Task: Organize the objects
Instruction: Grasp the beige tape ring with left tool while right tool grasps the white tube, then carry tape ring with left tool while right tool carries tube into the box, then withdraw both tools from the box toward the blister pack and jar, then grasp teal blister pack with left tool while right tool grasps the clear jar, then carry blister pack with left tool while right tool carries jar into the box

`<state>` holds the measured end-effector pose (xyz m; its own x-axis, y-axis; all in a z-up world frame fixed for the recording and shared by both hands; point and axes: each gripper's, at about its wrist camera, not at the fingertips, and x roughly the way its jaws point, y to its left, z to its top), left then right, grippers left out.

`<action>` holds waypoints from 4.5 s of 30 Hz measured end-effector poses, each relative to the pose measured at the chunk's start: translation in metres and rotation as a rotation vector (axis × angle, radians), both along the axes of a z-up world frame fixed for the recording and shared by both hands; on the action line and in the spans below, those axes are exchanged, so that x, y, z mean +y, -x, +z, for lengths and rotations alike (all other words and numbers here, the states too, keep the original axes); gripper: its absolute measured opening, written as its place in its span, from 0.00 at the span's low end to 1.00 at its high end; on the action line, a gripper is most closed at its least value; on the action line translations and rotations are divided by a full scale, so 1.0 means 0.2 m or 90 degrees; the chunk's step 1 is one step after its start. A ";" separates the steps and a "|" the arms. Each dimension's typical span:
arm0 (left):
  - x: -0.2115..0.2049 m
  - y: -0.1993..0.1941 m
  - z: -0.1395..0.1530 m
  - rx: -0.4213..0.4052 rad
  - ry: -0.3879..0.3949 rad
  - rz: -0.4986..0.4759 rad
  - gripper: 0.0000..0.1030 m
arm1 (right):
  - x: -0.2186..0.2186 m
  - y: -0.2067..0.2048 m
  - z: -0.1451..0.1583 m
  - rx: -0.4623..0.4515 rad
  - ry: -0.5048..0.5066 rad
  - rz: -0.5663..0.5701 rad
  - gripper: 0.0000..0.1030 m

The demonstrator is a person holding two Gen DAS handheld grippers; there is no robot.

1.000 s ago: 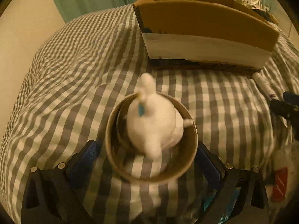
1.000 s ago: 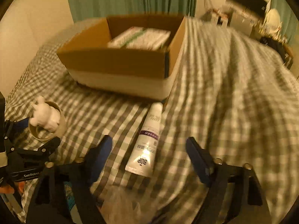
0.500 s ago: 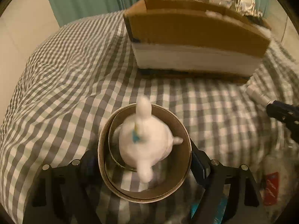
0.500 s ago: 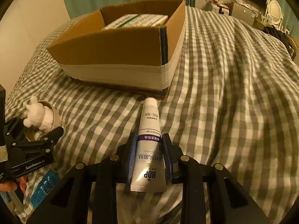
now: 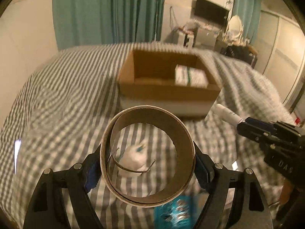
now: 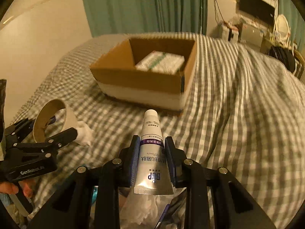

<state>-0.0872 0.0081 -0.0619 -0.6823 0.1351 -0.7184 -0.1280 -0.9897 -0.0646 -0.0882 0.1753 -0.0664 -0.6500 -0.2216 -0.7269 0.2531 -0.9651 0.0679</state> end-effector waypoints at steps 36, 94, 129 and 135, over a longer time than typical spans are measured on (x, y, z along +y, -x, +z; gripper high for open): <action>0.12 1.03 -0.05 0.002 0.018 -0.049 0.85 | -0.11 1.07 0.16 0.014 0.095 0.007 0.67; 0.32 -0.28 -0.57 -0.194 0.132 -0.076 0.92 | -0.12 -0.18 -0.47 -0.156 -0.112 0.011 0.70; 0.05 0.50 0.52 0.106 -0.018 -0.005 0.68 | -0.21 0.26 0.47 0.144 -0.055 0.071 0.42; 0.04 0.91 0.26 0.032 -0.030 0.001 0.68 | -0.19 0.74 0.48 0.123 -0.058 0.057 0.06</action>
<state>-0.2690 0.0170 -0.0097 -0.7180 0.1674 -0.6756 -0.1313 -0.9858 -0.1046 -0.2356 0.1370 0.0299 -0.7600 -0.2238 -0.6101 0.3381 -0.9379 -0.0771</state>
